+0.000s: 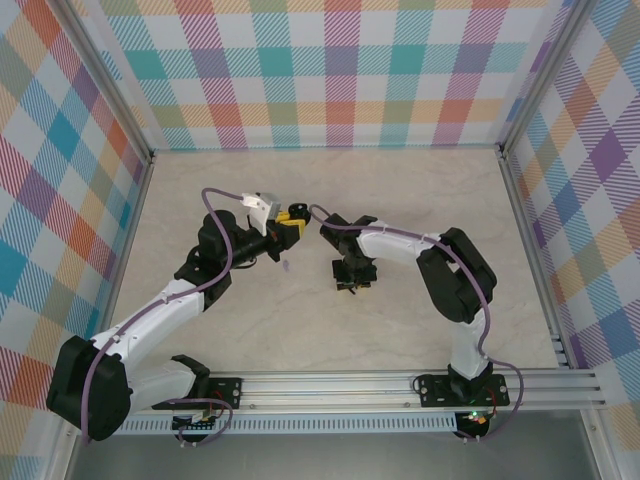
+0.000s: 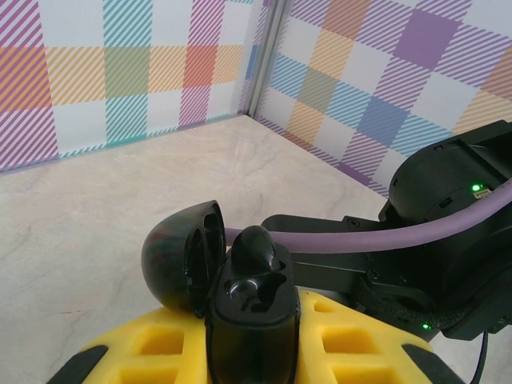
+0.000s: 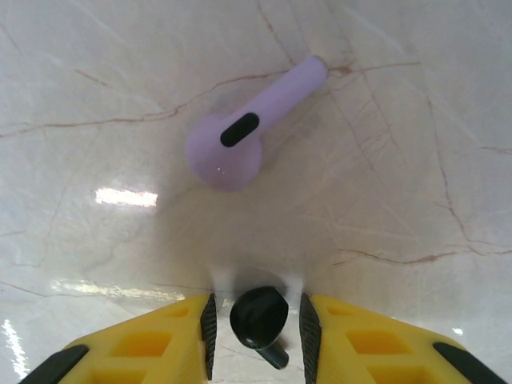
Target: Insert the wireless bluetooth earbuds into the charging case
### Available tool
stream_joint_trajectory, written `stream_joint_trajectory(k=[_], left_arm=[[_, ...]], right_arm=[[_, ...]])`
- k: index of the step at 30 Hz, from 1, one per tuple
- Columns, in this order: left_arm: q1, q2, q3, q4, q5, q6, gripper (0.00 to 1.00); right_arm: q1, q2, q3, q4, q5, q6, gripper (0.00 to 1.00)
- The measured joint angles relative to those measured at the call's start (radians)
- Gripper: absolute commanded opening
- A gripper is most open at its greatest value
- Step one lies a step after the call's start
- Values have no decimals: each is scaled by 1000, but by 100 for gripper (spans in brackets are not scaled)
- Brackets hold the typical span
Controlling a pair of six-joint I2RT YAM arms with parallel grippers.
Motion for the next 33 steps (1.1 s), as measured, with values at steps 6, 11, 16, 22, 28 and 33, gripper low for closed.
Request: stream_joint_trajectory(k=[6, 11, 16, 22, 28, 33], left_arm=[[0, 0, 0, 1, -6, 0, 0], [0, 0, 0, 0, -12, 0, 0], [6, -9, 0, -1, -25, 0, 0], [8, -23, 0, -1, -47, 0, 0], [12, -29, 0, -2, -56, 0, 0], [12, -57, -10, -9, -55, 0, 0]], right_arm=[[0, 10, 14, -20, -1, -102, 36], [0, 34, 52, -34, -5, -192, 37], [0, 55, 84, -53, -24, -294, 39], [0, 80, 131, -68, -39, -383, 40], [0, 95, 154, -95, -44, -443, 44], [0, 96, 155, -110, -73, -511, 44]])
